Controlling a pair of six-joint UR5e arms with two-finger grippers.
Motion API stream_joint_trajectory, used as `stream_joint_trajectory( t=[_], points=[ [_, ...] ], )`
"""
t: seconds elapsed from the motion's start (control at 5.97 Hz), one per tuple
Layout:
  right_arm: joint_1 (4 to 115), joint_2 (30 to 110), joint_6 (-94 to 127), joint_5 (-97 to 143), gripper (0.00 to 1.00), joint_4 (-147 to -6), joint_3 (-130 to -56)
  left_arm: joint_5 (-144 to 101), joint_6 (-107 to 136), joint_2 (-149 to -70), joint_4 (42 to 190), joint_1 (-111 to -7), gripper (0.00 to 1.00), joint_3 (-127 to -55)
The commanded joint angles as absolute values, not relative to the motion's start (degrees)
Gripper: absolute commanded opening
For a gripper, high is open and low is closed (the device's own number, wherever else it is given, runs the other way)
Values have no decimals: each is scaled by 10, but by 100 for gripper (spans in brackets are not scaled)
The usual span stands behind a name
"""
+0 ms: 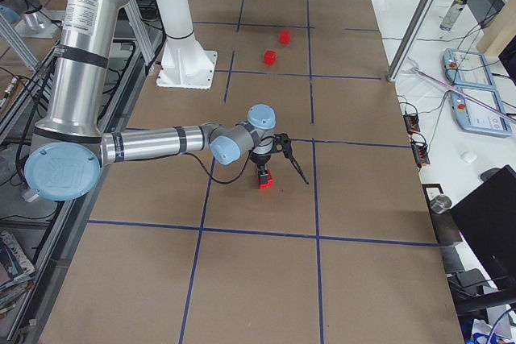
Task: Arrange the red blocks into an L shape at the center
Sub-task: 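Move the right gripper down over the lone red cube, then close the right gripper on the red cube and lift it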
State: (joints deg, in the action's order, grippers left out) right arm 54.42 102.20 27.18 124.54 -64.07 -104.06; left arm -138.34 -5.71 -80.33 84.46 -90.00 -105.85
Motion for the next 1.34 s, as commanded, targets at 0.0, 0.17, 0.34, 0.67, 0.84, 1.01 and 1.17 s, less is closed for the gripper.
stream_joint_trajectory(
  t=[0.0,0.17,0.34,0.67,0.84,1.01,1.17],
  points=[
    [542,994,250,1245,98,-641,-1001,-1383,-57,-803,845,-900,100,-1059],
    [542,992,249,1245,98,-641,-990,-1383,-57,-803,845,-900,100,-1060],
    [541,985,250,1245,98,-640,-976,-1383,-57,-803,845,-900,100,-1060],
    [541,982,258,1248,4,-641,-977,-1383,-58,-803,845,-900,100,-1059],
    [541,973,263,1266,0,-649,-1011,-1383,-58,-804,845,-900,100,-1059],
    [532,954,345,1282,0,-648,-1054,-1383,-58,-805,845,-900,100,-1059],
    [492,916,437,1280,0,-650,-1089,-1383,-58,-805,845,-900,100,-1059]
  ],
)
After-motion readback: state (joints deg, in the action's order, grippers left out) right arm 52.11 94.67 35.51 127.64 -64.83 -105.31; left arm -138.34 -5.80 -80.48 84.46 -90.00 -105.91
